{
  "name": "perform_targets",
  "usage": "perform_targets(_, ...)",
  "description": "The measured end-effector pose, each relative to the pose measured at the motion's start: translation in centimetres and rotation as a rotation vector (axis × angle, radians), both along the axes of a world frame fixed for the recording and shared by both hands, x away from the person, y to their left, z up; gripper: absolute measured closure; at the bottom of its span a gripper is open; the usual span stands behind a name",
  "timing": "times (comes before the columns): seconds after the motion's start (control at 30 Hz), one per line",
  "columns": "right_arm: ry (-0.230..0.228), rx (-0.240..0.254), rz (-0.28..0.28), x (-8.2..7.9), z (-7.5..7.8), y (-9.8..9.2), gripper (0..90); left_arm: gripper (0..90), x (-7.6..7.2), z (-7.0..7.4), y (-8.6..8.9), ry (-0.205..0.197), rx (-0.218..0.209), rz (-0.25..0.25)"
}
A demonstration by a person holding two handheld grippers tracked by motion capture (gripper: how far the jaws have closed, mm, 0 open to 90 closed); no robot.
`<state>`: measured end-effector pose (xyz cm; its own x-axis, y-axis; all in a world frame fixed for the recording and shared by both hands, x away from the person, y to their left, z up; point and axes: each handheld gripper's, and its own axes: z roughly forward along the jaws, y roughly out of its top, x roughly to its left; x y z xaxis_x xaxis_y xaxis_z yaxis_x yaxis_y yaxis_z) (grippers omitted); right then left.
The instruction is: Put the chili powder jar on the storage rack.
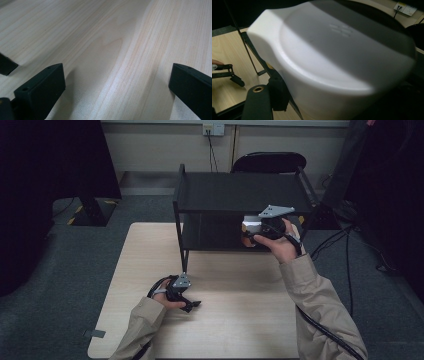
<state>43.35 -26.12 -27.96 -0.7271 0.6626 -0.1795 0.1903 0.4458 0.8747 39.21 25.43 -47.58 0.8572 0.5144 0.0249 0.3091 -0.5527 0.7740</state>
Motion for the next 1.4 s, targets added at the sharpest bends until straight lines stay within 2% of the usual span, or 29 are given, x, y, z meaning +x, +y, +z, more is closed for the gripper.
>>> perform_targets(0.33,0.005,-0.003,-0.023,0.4,-0.4,-0.1,30.6,0.0,0.0,0.0,0.0,0.0,-0.001,0.001)
perform_targets(0.6,-0.009,-0.006,-0.023,0.3,-0.6,-0.1,30.6,0.0,0.0,0.0,0.0,0.0,-0.001,0.001)
perform_targets(1.1,-0.032,0.032,-0.032,0.1,-1.6,-0.4,30.4,0.0,0.0,0.0,0.0,0.0,0.0,0.0)
perform_targets(1.27,-0.047,0.033,-0.04,0.0,-1.9,-0.2,29.4,0.0,0.0,0.0,0.0,0.0,0.001,0.0)
perform_targets(1.4,-0.077,0.026,-0.065,-0.4,-1.9,0.0,26.1,0.0,0.0,0.0,0.0,0.0,0.001,0.0)
